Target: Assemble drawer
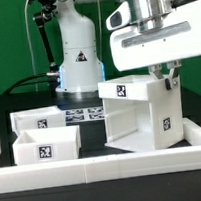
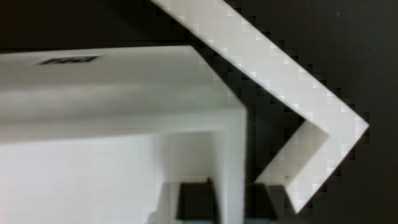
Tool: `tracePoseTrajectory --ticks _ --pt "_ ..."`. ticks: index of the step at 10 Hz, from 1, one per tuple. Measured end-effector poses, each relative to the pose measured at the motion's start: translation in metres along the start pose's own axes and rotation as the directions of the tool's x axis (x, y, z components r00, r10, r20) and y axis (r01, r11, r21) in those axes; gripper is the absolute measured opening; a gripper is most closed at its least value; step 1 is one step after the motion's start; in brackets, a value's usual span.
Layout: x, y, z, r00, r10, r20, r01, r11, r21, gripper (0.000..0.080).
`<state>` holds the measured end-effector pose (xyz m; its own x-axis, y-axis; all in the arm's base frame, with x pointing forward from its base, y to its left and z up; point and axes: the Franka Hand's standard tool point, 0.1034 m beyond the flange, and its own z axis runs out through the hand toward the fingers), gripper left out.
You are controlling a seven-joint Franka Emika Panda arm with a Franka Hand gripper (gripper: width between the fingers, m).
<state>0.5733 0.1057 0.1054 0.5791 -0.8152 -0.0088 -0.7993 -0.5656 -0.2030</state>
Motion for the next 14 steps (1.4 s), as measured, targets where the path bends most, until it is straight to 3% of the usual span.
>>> tracePoseTrajectory --ticks 6,8,10,14 --pt "-0.003 -0.002 -0.001 0.951 0.309 0.032 -0.31 0.951 0.018 0.0041" --pt "0.009 -0.005 -0.001 0.895 0.441 0.072 -0.444 0.896 0.026 0.0041" --pt "0.017 -0.017 0.004 0.83 0.55 0.09 -0.554 0.832 0.025 0.0041" --pt "0.026 -0.041 0.013 0.833 0.542 0.109 -0.547 0.837 0.019 0.0042"
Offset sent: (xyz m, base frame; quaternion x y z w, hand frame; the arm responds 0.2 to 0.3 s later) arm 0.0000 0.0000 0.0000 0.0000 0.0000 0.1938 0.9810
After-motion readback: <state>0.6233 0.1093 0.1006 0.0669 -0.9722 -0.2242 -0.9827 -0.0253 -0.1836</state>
